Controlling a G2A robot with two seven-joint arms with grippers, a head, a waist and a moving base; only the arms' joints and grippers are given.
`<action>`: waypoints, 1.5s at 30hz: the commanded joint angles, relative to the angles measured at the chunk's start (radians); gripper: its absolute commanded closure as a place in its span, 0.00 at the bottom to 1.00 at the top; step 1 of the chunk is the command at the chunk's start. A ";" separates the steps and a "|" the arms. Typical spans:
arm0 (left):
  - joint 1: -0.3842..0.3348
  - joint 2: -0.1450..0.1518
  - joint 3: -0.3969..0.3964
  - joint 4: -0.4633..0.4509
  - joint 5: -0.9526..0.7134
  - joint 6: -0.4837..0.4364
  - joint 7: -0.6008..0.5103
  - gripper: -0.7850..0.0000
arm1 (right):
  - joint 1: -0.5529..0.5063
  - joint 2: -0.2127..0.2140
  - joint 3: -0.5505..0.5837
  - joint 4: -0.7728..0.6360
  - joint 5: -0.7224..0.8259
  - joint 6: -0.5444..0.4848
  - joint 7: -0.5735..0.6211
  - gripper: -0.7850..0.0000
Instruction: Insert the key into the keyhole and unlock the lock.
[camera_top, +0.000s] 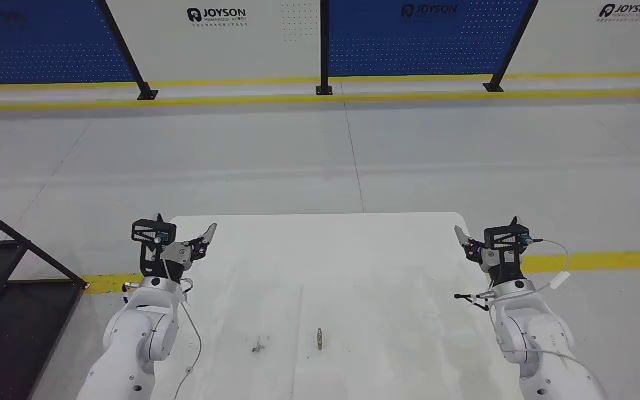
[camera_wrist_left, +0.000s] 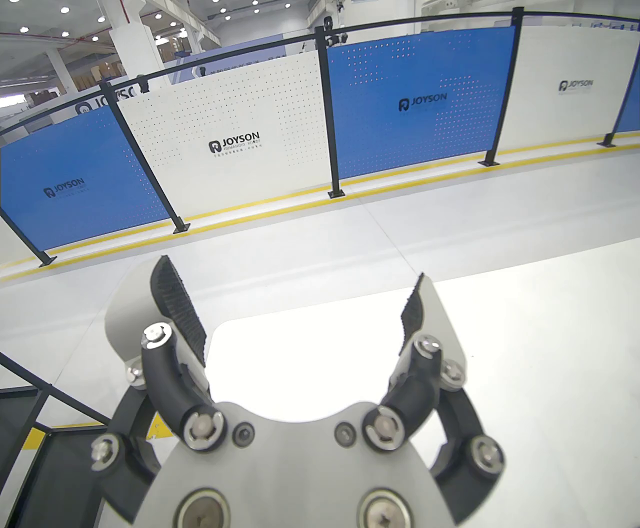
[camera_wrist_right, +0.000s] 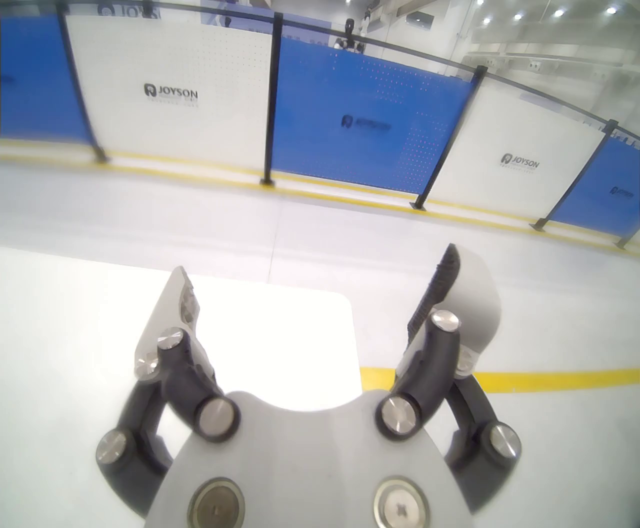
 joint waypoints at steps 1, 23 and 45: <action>0.000 0.000 0.000 0.000 0.000 0.000 0.000 0.00 | 0.000 0.000 0.000 0.000 0.000 0.000 0.000 0.00; 0.620 0.012 -0.132 -0.459 -0.141 -0.358 -0.351 0.00 | 0.000 0.000 0.000 0.000 0.000 0.000 0.000 0.00; 0.384 -0.004 0.200 -0.271 0.050 -0.126 -0.698 0.18 | 0.000 0.000 0.000 0.000 0.000 0.000 0.000 0.00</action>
